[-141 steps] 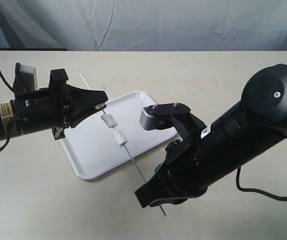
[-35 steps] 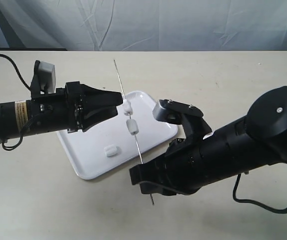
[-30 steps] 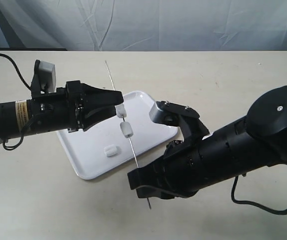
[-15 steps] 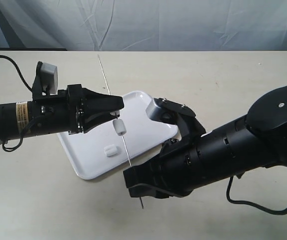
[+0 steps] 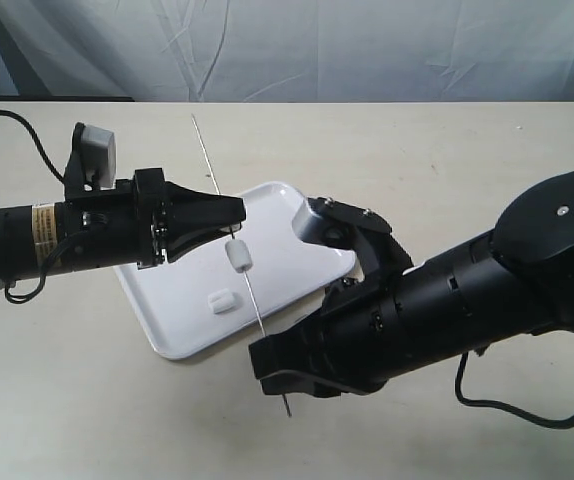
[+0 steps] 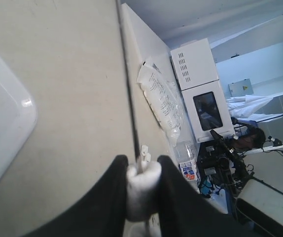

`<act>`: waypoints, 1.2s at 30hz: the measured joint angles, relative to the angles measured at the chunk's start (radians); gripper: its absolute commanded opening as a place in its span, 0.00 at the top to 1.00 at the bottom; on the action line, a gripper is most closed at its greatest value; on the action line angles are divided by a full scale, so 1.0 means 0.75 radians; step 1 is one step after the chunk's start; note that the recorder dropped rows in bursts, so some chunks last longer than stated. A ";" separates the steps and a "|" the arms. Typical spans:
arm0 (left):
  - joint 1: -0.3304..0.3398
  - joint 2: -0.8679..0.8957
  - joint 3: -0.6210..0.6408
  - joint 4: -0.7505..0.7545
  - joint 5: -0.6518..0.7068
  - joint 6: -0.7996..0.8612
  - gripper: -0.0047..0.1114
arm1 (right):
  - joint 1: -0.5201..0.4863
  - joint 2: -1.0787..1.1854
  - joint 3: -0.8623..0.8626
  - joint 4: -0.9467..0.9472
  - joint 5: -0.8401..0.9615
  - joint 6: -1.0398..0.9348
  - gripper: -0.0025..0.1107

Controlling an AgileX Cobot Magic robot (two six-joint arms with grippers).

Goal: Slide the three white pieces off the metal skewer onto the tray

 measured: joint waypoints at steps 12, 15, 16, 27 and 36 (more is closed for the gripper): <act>0.000 0.000 0.000 -0.092 0.000 0.000 0.80 | 0.000 0.000 0.000 -0.031 0.061 0.000 0.98; 0.000 0.000 0.000 -0.132 0.000 0.015 0.80 | 0.000 0.000 0.000 -0.069 0.119 0.006 0.98; 0.000 0.000 0.000 -0.147 -0.002 0.020 0.80 | 0.000 0.000 0.000 -0.087 0.142 0.014 0.98; 0.186 0.000 0.000 -0.085 -0.008 0.029 0.84 | 0.000 0.000 0.036 -0.273 0.257 0.101 0.98; 0.316 0.000 0.000 -0.039 -0.002 0.029 0.84 | 0.000 0.002 0.142 -0.304 0.245 0.098 0.98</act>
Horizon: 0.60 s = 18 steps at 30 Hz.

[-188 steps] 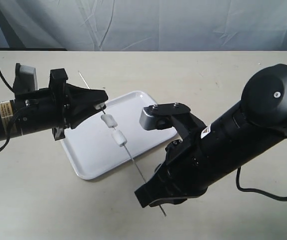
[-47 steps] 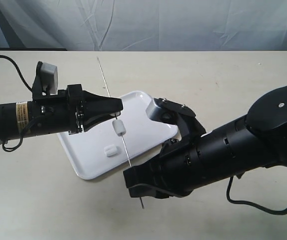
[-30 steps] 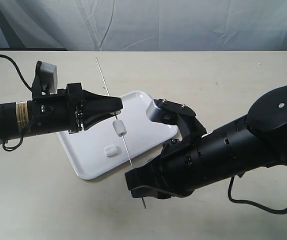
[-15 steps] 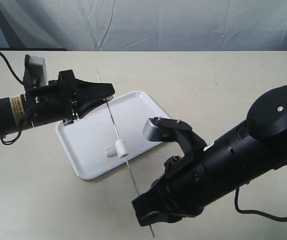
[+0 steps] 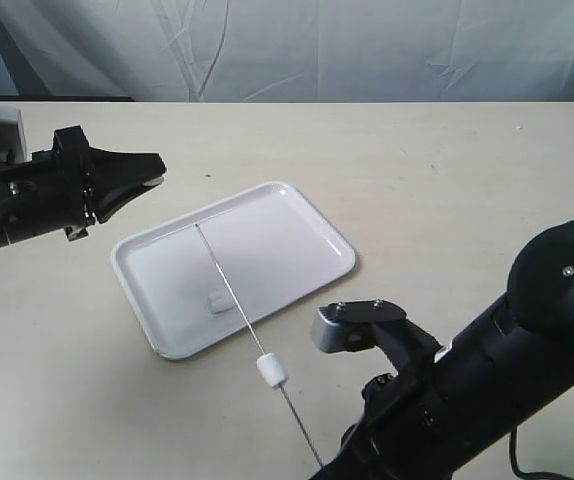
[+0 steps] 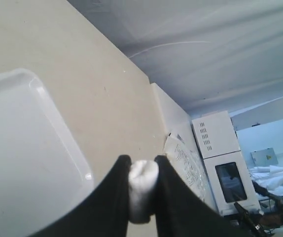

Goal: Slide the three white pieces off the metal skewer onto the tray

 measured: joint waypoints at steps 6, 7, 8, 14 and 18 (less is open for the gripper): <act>0.003 0.000 0.000 0.123 0.092 0.035 0.84 | 0.000 0.000 0.005 0.000 -0.075 -0.002 0.98; 0.003 0.000 0.000 0.139 0.127 0.035 0.84 | 0.000 0.000 0.005 0.000 -0.089 -0.002 0.98; 0.003 0.000 0.000 0.156 0.175 0.040 0.84 | 0.000 0.000 0.005 0.000 -0.102 -0.002 0.98; 0.003 0.000 0.000 0.180 0.426 0.087 0.84 | 0.000 0.001 0.005 0.003 -0.189 -0.002 0.98; 0.003 0.015 0.000 0.147 0.457 0.128 0.84 | 0.000 0.001 0.005 0.003 -0.250 -0.002 0.98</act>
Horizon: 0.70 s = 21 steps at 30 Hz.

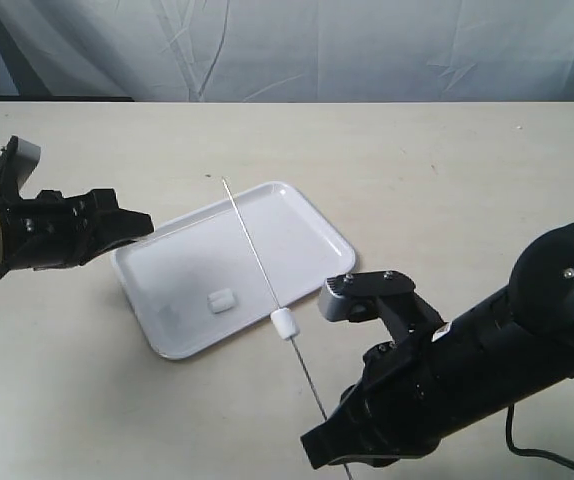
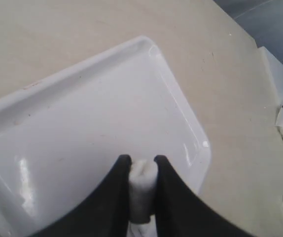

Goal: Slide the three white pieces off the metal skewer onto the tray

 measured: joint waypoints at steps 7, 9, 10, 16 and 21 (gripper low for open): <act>-0.098 0.086 -0.060 -0.019 -0.005 0.040 0.84 | 0.000 0.000 0.000 0.000 -0.063 0.000 0.98; -0.150 0.105 -0.088 -0.019 0.007 0.052 0.84 | 0.000 0.000 0.000 0.000 -0.068 0.000 0.98; -0.172 0.116 -0.103 -0.022 0.015 0.052 0.84 | 0.000 0.000 0.000 0.000 -0.070 -0.003 0.98; -0.253 0.139 -0.153 -0.030 0.134 0.057 0.84 | 0.000 0.000 0.000 0.000 -0.078 -0.005 0.98; -0.260 0.139 -0.156 -0.030 0.168 0.057 0.84 | 0.000 0.000 0.000 0.000 -0.092 -0.005 0.98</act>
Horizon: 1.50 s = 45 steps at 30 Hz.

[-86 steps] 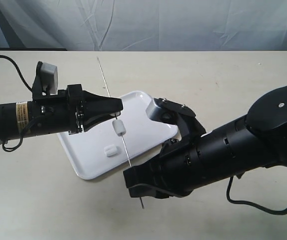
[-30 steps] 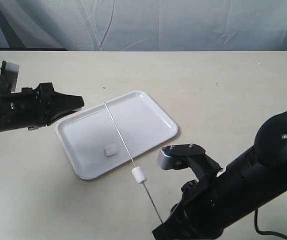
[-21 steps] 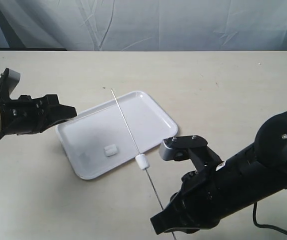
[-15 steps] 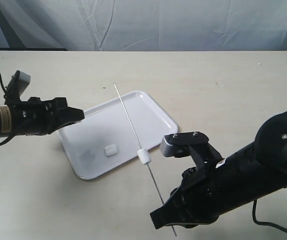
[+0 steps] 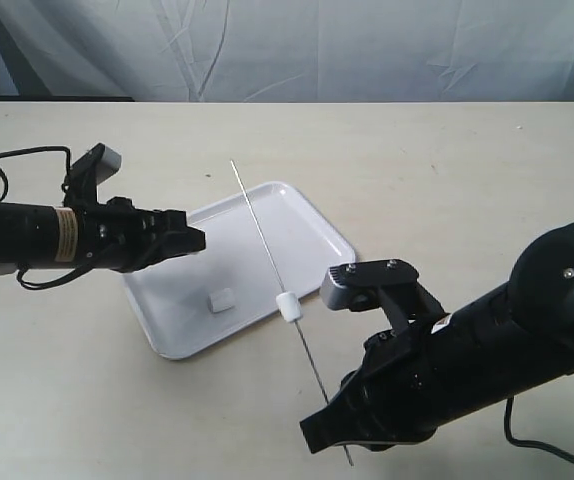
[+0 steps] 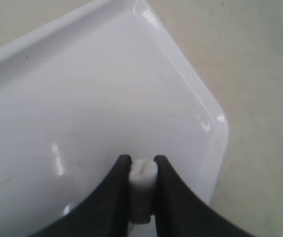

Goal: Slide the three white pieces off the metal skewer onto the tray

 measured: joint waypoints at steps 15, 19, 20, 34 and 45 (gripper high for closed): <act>0.000 0.125 -0.068 0.016 0.059 -0.006 0.69 | 0.000 0.000 0.000 0.049 -0.014 -0.005 0.98; 0.000 0.150 -0.091 0.067 0.037 -0.006 0.54 | 0.000 0.000 0.000 0.058 -0.016 -0.003 0.98; 0.000 0.150 -0.094 0.070 0.033 -0.006 0.52 | 0.000 0.000 0.000 0.061 -0.016 -0.003 0.98; 0.000 -0.084 -0.097 0.272 -0.395 -0.247 0.48 | 0.000 0.008 -0.073 0.238 -0.296 -0.005 0.98; -0.002 -0.105 -0.097 0.277 -0.617 -0.367 0.48 | 0.000 0.130 -0.296 0.352 -0.145 -0.002 0.98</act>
